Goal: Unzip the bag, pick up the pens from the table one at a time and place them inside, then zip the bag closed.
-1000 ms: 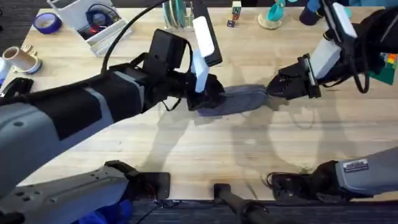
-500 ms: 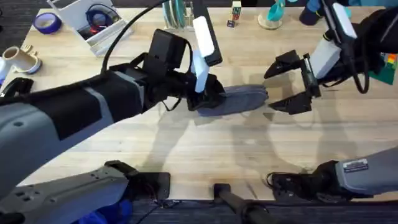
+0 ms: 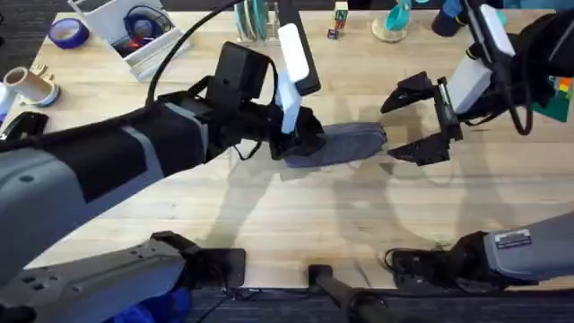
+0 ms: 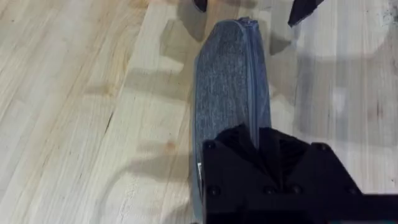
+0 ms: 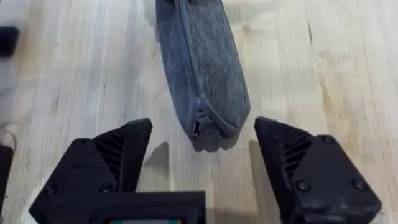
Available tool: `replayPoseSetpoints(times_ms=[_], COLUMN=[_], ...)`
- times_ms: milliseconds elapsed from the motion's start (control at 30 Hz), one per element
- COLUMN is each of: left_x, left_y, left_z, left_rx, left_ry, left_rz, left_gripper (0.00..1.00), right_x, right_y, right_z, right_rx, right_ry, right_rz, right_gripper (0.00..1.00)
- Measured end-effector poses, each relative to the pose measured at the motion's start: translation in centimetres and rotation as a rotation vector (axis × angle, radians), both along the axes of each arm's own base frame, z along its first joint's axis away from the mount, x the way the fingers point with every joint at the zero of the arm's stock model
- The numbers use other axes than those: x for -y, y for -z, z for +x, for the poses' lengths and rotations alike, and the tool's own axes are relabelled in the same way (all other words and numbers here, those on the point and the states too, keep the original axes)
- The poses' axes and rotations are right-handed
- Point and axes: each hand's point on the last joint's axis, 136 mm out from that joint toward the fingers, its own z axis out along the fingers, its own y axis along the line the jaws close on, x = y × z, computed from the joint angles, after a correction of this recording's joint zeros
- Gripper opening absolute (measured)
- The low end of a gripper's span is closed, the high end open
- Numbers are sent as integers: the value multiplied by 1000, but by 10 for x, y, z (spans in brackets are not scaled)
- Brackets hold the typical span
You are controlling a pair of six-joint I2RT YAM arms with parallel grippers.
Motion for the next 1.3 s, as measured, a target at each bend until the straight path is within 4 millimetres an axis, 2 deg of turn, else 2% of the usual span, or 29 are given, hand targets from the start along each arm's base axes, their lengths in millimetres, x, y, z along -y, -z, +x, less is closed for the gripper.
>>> replayPoseSetpoints(times_ms=[1033,1300], left_x=[0,0], left_y=[0,0], left_z=[0,0], left_rx=[0,0], left_ry=[0,0], left_rz=[0,0], left_gripper=[42,42], right_x=[0,-11], right_y=[0,1], right_z=[0,-3], right_rx=[0,6], right_ry=[-1,-43], right_rz=[0,-3], right_gripper=[996,996])
